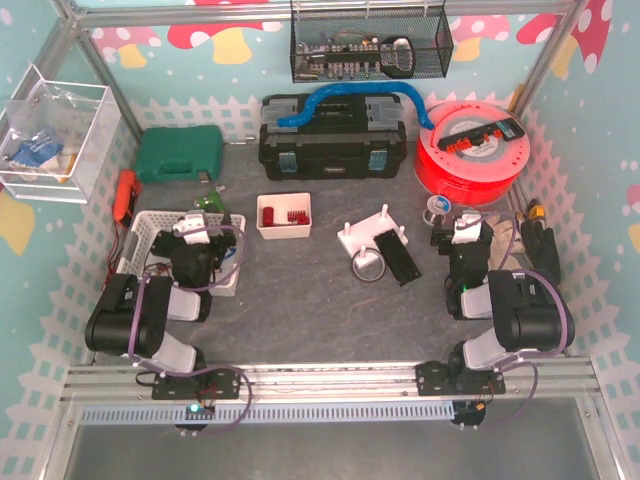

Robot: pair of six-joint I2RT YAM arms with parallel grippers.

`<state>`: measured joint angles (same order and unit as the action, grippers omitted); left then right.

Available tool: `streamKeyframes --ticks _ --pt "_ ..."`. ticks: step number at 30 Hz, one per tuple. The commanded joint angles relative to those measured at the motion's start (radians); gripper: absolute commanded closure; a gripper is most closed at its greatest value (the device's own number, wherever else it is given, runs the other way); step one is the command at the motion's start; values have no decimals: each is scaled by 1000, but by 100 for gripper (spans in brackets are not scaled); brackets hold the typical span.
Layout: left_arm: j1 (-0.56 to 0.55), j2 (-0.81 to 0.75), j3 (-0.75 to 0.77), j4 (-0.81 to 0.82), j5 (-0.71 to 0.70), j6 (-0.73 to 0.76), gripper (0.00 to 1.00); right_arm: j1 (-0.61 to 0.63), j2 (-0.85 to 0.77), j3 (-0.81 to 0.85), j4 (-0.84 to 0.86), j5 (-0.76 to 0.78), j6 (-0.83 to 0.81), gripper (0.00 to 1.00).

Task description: Install the large spring

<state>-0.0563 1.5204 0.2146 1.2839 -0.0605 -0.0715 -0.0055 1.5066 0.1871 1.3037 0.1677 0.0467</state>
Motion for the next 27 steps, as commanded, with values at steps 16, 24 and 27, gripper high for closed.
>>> streamKeyframes --ticks 16,24,27 --pt "-4 -89 51 -158 6 11 1 9 -176 69 -226 -66 -26 1" --pt "-17 -402 350 -855 -5 -239 1 8 -442 284 -831 -103 331 1" --pt "-17 -468 435 -1072 -9 -380 1 6 -458 399 -1111 -112 481 1"
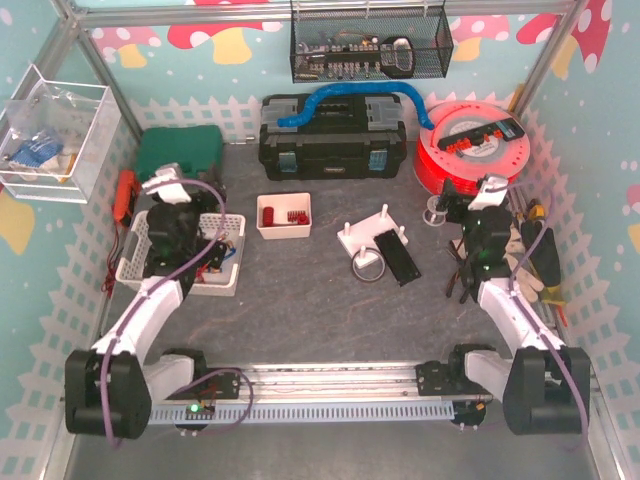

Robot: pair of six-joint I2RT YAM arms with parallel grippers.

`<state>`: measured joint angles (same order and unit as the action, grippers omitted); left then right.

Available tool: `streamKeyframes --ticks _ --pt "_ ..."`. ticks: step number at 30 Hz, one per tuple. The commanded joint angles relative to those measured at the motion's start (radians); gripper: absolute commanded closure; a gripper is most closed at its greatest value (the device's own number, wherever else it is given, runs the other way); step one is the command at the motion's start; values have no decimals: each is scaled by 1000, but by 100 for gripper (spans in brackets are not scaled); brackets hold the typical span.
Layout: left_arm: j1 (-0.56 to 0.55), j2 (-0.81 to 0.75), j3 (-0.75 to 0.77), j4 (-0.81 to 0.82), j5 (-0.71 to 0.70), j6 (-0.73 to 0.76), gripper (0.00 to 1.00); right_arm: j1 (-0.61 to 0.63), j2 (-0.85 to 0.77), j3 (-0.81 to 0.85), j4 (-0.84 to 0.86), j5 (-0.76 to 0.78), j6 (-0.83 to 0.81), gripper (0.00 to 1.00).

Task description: Install the large spring

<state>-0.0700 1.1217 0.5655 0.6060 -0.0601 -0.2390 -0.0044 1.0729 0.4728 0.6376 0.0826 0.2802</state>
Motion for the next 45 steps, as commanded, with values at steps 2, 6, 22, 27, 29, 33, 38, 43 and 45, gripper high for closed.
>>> streamKeyframes --ticks 2,6,22,27,29,33,38,43,45 --pt "-4 -115 72 -422 43 -264 1 4 -16 134 -508 -86 244 1" --pt "1 -177 -24 -310 244 -403 1 3 36 168 -585 -226 208 2" --pt "-408 -92 -45 -258 202 -269 1 237 178 204 -761 -187 128 28" --pt "-492 -23 -42 -256 171 -220 1 321 150 174 -796 -162 281 46" --pt "-506 -1 -60 -233 171 -219 1 352 117 139 -776 -154 382 49" --pt "-545 44 -87 -193 155 -190 1 415 89 105 -819 -88 592 55" --pt "-611 84 -93 -161 9 -70 1 500 154 108 -865 -74 753 56" --pt "-616 18 -120 -154 -25 -45 1 588 208 133 -906 -3 833 57" --pt "-617 -23 -139 -151 -65 -37 1 608 226 135 -908 17 867 58"
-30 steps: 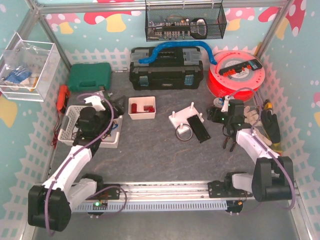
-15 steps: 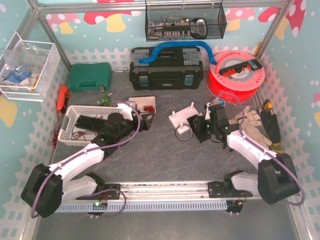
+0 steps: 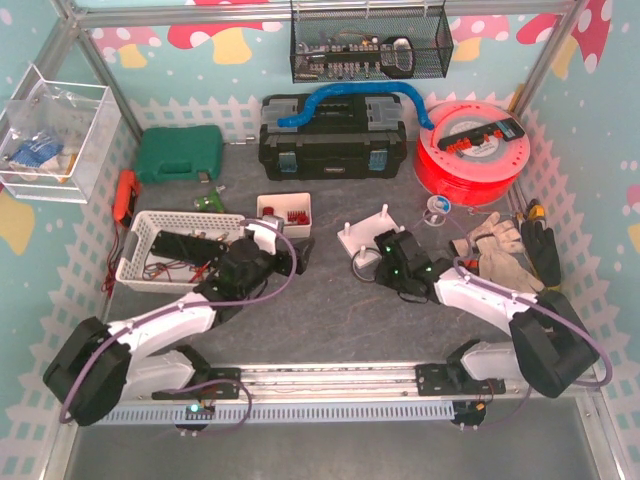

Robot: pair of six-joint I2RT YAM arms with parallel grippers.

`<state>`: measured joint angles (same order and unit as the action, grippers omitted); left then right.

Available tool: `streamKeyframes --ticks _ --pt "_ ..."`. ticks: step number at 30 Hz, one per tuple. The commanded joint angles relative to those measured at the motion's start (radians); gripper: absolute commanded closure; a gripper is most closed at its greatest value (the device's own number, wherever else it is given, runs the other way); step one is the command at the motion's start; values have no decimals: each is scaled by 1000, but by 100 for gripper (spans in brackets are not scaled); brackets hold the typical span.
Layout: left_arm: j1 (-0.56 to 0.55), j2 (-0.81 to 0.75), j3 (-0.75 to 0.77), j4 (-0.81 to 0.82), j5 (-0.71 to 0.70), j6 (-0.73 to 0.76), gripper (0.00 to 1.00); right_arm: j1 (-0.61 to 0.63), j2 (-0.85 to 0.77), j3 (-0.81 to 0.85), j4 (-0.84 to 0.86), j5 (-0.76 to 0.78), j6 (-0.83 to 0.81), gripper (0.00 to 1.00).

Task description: Install the large spring

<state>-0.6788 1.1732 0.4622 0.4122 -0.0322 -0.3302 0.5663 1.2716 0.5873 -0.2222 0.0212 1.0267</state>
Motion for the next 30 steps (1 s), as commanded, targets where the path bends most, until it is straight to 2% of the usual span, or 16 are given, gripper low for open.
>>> streamKeyframes --ticks 1,7,17,24,30 --pt "-8 -95 -47 49 -102 58 1 47 36 20 -47 89 147 59" --pt "-8 -173 -87 68 -140 63 1 80 87 26 2 101 197 61" --pt "-10 -167 -78 58 -123 62 1 98 111 29 8 179 269 63" --pt "-12 -158 -78 61 -125 66 1 98 155 53 12 178 288 65" --pt "-15 -160 -78 60 -127 69 1 99 189 66 13 153 317 71"
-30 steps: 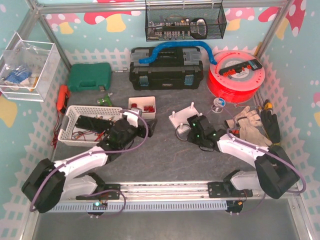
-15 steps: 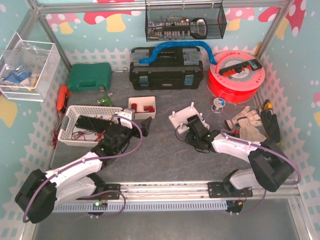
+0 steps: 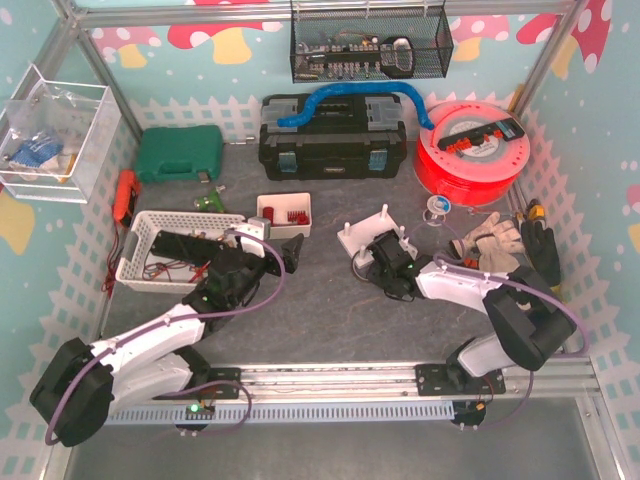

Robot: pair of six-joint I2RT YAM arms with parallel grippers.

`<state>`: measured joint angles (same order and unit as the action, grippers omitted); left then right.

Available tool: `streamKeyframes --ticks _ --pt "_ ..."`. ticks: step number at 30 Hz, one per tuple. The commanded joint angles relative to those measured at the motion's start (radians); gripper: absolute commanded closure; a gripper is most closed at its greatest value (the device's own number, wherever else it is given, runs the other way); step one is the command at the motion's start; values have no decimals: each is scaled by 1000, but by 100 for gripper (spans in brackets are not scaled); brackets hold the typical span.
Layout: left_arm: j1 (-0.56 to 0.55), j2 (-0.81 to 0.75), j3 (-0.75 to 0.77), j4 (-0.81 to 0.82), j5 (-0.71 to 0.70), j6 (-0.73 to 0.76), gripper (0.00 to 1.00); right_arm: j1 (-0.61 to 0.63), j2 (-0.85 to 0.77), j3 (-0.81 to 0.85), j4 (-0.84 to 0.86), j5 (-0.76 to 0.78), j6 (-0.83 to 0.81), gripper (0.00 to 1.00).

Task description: Install the large spring

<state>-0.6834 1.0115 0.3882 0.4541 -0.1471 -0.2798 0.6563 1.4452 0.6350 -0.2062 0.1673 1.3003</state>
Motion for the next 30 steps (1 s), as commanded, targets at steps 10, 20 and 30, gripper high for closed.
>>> streamKeyframes --ticks 10,20,30 --pt "-13 3 -1 18 -14 21 1 9 -8 40 13 25 67 82" --pt "-14 -6 -3 16 -16 19 1 9 -98 55 24 32 78 98" --pt "-15 -4 -7 27 0 29 1 4 -323 48 -70 239 1 100"
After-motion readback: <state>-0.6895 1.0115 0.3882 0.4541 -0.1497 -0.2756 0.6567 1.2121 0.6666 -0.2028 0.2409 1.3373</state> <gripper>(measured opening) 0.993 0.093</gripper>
